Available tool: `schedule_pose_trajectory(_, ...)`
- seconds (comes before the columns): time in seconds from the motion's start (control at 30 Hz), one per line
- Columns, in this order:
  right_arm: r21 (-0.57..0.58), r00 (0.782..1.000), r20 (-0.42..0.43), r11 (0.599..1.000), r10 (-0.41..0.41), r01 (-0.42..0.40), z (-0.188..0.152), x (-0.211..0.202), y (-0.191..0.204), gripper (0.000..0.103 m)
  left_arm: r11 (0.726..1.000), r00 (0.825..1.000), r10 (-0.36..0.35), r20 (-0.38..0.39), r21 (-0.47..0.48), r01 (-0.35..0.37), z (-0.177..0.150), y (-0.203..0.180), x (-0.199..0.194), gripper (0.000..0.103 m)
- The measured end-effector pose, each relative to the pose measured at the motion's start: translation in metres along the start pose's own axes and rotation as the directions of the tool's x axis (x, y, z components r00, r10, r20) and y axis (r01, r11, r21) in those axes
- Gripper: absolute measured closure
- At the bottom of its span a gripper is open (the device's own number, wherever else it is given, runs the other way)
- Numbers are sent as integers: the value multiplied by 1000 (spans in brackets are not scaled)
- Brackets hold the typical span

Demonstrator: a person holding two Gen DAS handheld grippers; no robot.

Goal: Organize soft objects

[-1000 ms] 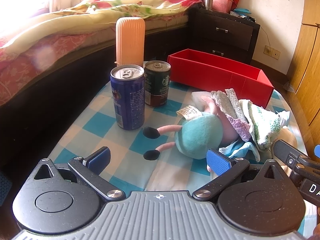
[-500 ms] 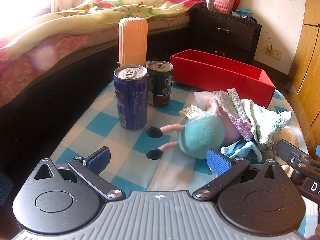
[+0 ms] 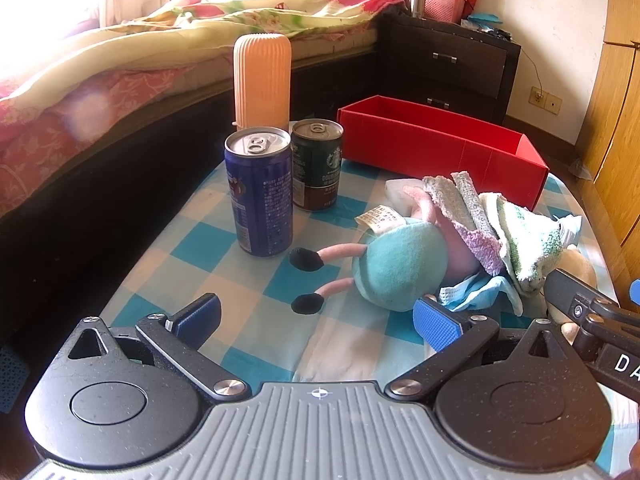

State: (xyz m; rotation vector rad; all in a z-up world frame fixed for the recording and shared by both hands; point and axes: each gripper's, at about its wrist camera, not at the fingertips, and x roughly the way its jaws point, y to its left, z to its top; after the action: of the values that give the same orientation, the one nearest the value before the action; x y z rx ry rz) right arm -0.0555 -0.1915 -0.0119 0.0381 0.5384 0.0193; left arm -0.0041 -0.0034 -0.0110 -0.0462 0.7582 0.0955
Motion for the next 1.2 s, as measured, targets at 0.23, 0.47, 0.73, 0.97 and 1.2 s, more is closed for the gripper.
schedule_pose_trajectory(0.23, 18, 1000, -19, 1000, 4, -4, 1, 2, -2, 18, 1000, 999, -17, -32, 8, 18, -6, 7, -5, 5)
schedule_pose_trajectory(0.47, 22, 994, -109, 1000, 20, -17, -5, 11, -7, 18, 999, 995, -24, -94, 26, 27, -27, 23, -16, 5)
schedule_pose_trajectory(0.73, -18, 983, -172, 998, 58, -62, -14, 17, 4, 19, 994, 980, 52, -191, 101, -33, -41, 12, 12, 6)
schedule_pose_trajectory(0.97, -23, 968, -245, 998, 44, -52, -21, 32, 0, 19, 990, 967, 63, -249, 135, -30, -45, 9, 31, 24)
schedule_pose_trajectory(1.2, -5, 950, -302, 997, 78, -83, -25, 41, 2, 19, 992, 967, 23, -253, 127, 9, -46, 10, 29, 49)
